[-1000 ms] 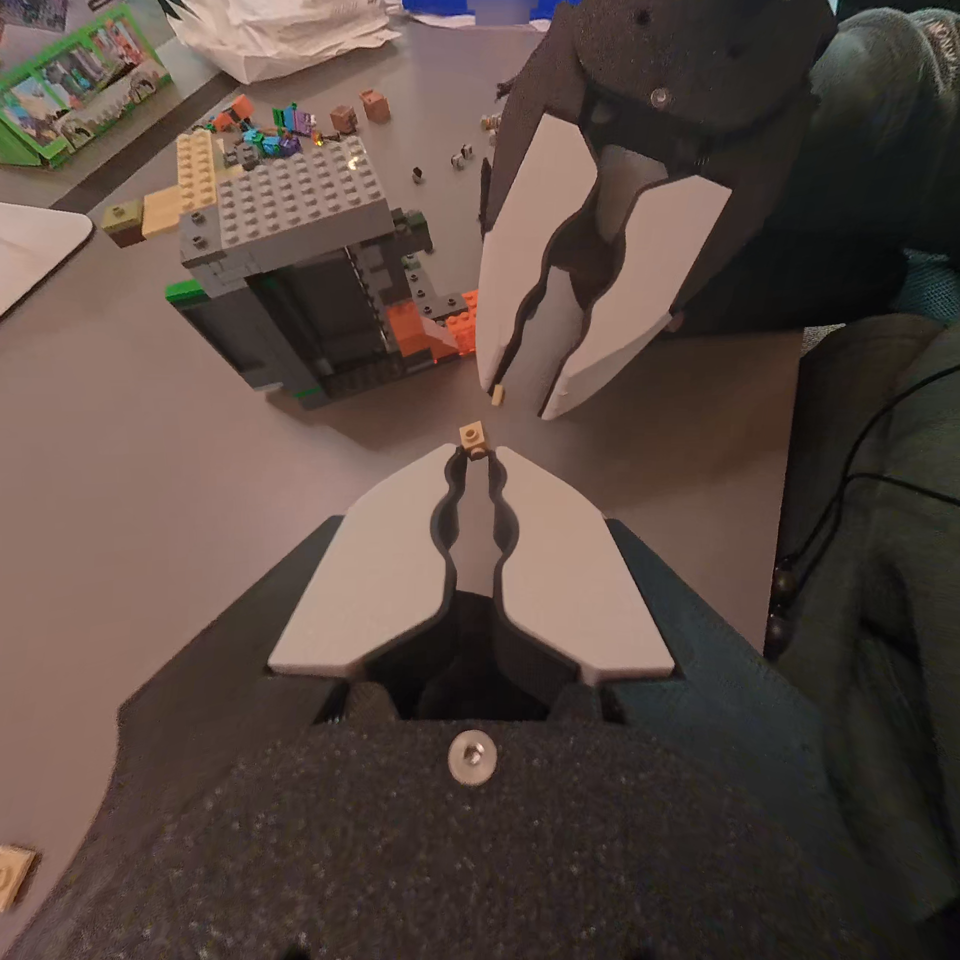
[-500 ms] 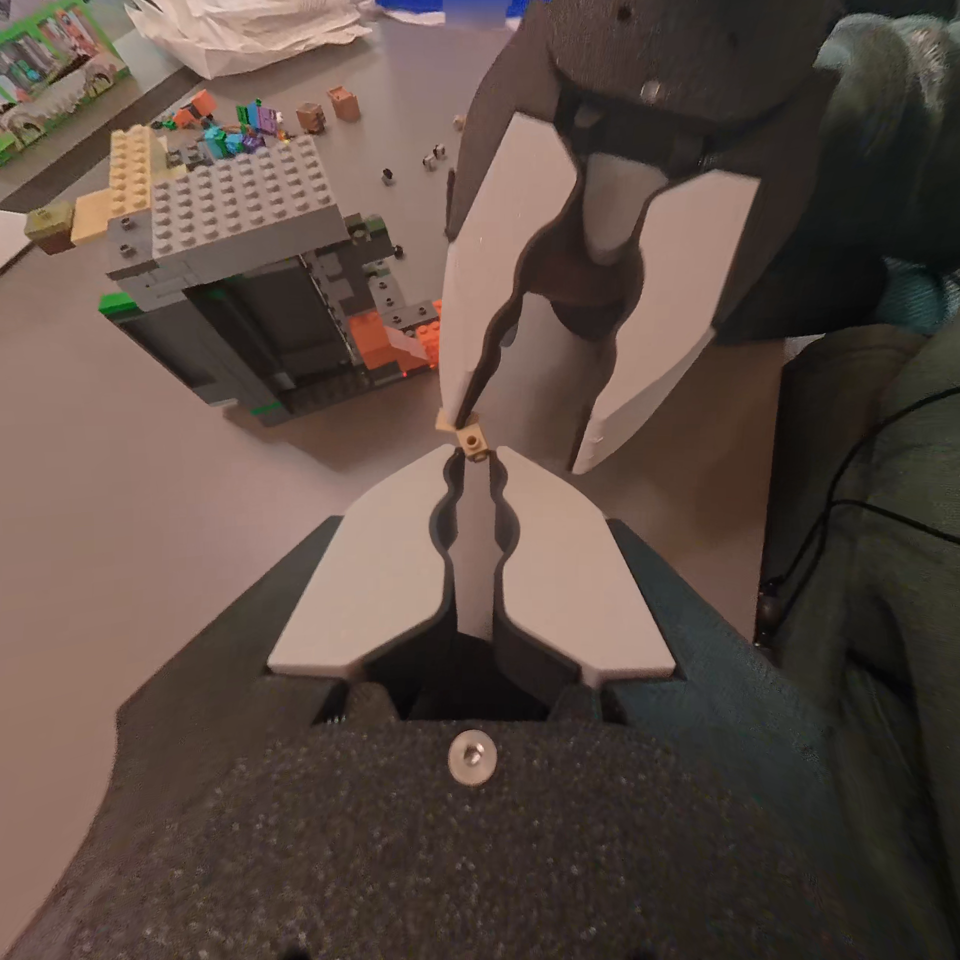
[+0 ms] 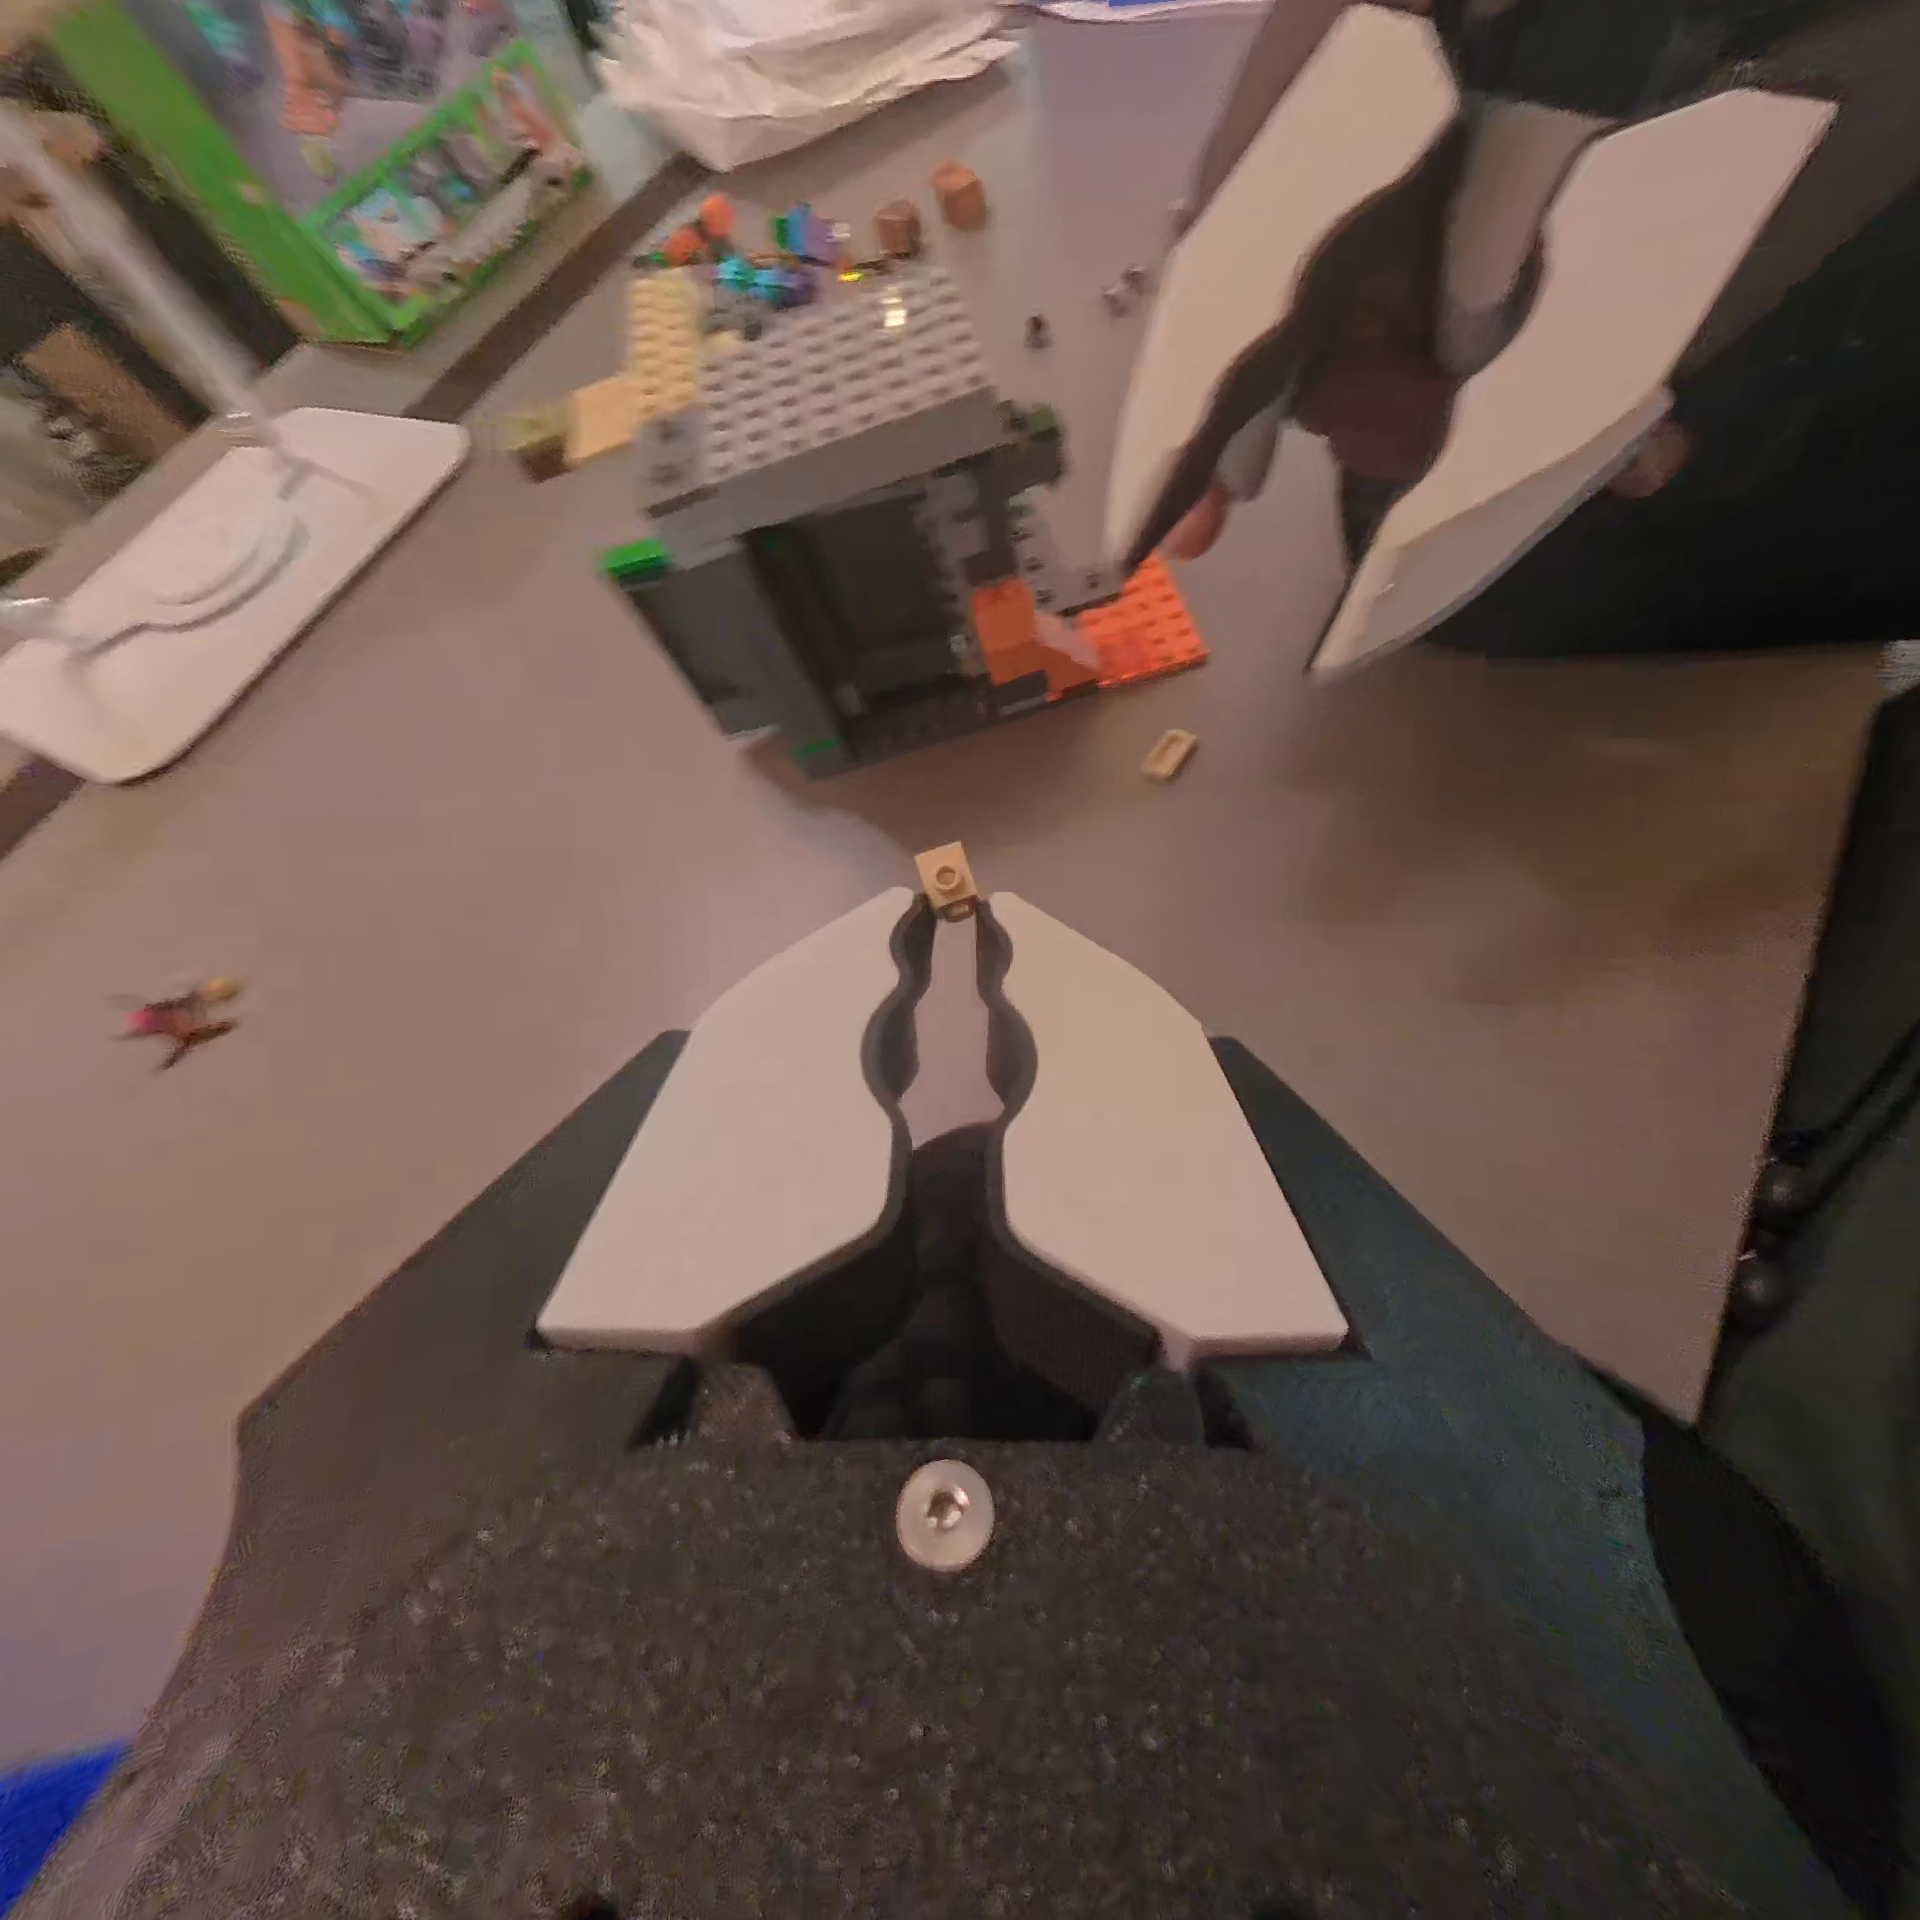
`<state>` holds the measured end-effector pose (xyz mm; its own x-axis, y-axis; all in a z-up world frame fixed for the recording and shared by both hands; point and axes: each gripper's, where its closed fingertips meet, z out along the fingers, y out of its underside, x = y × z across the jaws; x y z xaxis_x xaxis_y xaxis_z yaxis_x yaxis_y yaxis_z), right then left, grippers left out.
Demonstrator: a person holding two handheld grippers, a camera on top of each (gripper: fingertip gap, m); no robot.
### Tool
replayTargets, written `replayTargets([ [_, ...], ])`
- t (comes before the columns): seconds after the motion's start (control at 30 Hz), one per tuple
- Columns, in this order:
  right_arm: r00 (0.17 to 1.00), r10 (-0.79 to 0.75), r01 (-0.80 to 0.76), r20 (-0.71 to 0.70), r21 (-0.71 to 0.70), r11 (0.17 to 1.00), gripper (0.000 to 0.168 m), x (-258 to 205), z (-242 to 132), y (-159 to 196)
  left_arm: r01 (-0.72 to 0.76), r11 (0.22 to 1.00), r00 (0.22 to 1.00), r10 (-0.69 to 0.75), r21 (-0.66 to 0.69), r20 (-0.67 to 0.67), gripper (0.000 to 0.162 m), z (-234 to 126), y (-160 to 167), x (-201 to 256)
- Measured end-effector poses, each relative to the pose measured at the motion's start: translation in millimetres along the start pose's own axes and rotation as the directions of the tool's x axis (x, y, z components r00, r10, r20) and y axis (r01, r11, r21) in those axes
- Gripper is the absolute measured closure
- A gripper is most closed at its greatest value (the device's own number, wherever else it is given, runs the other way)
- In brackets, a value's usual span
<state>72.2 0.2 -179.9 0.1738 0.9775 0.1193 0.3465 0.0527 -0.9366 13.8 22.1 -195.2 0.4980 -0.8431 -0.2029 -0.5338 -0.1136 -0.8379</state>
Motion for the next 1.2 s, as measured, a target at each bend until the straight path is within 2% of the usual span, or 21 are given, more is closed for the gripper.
replayTargets([
  [0.13, 0.999, 0.021, -0.02, -0.038, 0.012, 1.0, 0.135, 8.6, -7.5, 0.5, 0.012, 0.998, 0.973, 0.003, -0.066, 0.229, 0.154, -52.2, 17.2, -70.0],
  [0.3, 0.998, 0.028, -0.027, -0.053, 0.009, 1.0, 0.137, 11.3, -9.3, 2.4, 0.133, 0.971, 0.86, -0.014, -0.198, 0.511, 0.154, -140.3, 60.3, -159.5],
  [0.37, 0.998, 0.024, -0.025, -0.053, -0.004, 1.0, 0.137, 10.9, -8.1, 4.4, 0.192, 0.945, 0.838, -0.017, -0.266, 0.546, 0.151, -160.3, 85.1, -178.3],
  [0.47, 0.998, 0.019, -0.02, -0.052, -0.019, 1.0, 0.138, 9.5, -6.1, 7.0, 0.28, 0.894, 0.824, -0.036, -0.351, 0.566, 0.134, -172.2, 120.0, -191.7],
  [0.6, 0.998, 0.01, -0.012, -0.055, -0.03, 0.999, 0.139, 8.4, -5.0, 9.1, 0.308, 0.88, 0.819, -0.051, -0.363, 0.571, 0.128, -169.2, 136.5, -193.3],
  [0.7, 0.998, 0.011, -0.013, -0.055, -0.031, 0.999, 0.139, 8.2, -4.6, 9.6, 0.283, 0.897, 0.833, -0.055, -0.339, 0.55, 0.13, -160.6, 128.9, -186.5],
  [0.8, 0.999, 0.014, -0.016, -0.053, -0.041, 0.999, 0.14, 8.1, -3.3, 11.6, 0.234, 0.923, 0.895, -0.083, -0.304, 0.438, 0.136, -136.2, 110.4, -160.1],
  [0.97, 0.998, 0.002, -0.006, -0.057, -0.062, 0.998, 0.14, 7.0, -1.2, 15.2, 0.253, 0.938, 0.964, -0.225, -0.238, 0.139, 0.137, -75.9, 81.5, -97.2],
  [1.07, 0.999, 0.0, -0.004, -0.054, -0.063, 0.998, 0.14, 5.8, -1.1, 15.8, 0.249, 0.93, 0.967, -0.252, -0.27, 0.023, 0.137, -49.0, 79.9, -76.0],
  [1.2, 0.999, 0.009, -0.012, -0.052, -0.053, 0.999, 0.14, 6.0, -2.7, 14.9, 0.185, 0.914, 0.974, -0.219, -0.361, -0.055, 0.139, -29.1, 91.6, -66.6],
])
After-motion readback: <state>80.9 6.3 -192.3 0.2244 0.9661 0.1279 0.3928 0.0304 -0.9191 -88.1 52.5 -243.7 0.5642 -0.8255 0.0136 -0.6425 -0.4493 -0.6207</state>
